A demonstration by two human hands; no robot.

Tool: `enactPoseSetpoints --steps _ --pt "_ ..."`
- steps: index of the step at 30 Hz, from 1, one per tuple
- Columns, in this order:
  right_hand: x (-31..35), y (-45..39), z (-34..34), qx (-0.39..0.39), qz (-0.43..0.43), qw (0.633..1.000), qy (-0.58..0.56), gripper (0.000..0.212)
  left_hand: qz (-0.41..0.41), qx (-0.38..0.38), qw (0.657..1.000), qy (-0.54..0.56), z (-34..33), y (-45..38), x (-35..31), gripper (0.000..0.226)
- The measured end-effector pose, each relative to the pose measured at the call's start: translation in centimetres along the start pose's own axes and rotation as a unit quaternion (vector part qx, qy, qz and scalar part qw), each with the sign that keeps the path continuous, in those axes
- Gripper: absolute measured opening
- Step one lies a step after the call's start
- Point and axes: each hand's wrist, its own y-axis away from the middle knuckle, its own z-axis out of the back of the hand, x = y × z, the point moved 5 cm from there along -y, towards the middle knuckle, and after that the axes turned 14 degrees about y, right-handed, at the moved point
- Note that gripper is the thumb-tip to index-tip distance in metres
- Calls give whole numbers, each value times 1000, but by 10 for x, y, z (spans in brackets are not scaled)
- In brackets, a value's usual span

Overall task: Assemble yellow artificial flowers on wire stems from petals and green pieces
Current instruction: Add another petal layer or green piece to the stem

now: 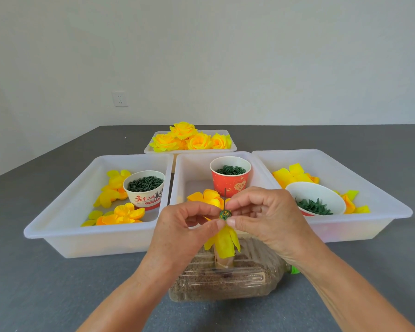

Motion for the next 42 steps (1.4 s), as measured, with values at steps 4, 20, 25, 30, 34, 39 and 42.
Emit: enactPoseSetpoints --steps 4,20,25,30,34,39,42 --pt "-2 0 -1 5 -7 1000 -20 26 -9 7 1000 8 -1 -1 -3 23" --pt "-11 -3 -2 -14 -30 992 -125 16 6 24 996 85 -4 -3 -4 15" --pt "-14 -1 -3 -7 -27 993 -117 15 17 16 999 44 -3 -2 3 13" --pt "-10 -3 -1 -28 -4 992 -121 15 15 18 999 34 -6 -3 3 4" --pt "-2 -8 4 -59 21 990 -127 17 10 22 999 22 -6 -3 2 8" --pt "7 -11 8 -80 53 991 -90 25 3 16 1000 4 -4 -4 2 7" --pt "10 -12 8 -86 66 992 -71 31 1 14 1000 -2 -3 -5 2 7"
